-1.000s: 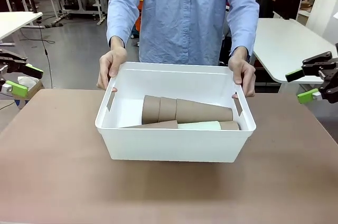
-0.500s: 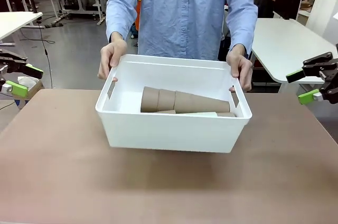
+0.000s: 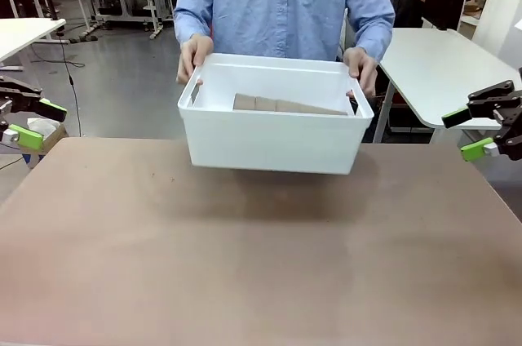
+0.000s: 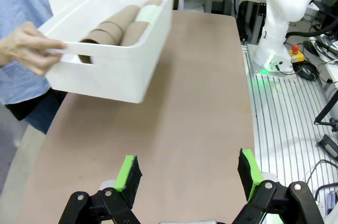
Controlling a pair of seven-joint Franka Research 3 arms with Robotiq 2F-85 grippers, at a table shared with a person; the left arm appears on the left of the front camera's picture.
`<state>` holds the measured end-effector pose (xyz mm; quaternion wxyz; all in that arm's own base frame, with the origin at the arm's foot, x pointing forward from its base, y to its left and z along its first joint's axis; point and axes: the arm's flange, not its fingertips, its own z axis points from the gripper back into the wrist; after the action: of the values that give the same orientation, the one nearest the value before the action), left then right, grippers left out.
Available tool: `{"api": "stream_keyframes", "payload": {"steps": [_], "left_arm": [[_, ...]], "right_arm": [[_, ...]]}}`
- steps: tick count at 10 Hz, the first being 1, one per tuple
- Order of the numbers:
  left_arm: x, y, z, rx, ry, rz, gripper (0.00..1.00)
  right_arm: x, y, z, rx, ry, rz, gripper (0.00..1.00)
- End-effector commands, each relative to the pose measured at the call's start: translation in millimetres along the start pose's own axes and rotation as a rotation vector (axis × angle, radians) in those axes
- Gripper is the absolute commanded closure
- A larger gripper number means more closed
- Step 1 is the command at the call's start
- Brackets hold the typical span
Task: Stack the cups and store them in the basket.
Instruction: Place the stack of Reusable plastic cups into the Pantry Basket.
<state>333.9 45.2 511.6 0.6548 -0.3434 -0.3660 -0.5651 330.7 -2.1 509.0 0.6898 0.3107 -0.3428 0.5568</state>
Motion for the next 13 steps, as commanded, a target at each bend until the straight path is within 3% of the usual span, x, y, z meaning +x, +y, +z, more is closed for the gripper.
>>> {"api": "stream_keyframes", "payload": {"steps": [1, 13], "left_arm": [[2.7, -0.8, -0.5, -0.003, -0.009, 0.007, 0.04], [2.7, -0.8, -0.5, -0.003, -0.009, 0.007, 0.04]], "right_arm": [[2.7, -3.6, 1.0, 0.003, -0.033, 0.015, 0.00], [2.7, -3.6, 1.0, 0.003, -0.033, 0.015, 0.00]]}}
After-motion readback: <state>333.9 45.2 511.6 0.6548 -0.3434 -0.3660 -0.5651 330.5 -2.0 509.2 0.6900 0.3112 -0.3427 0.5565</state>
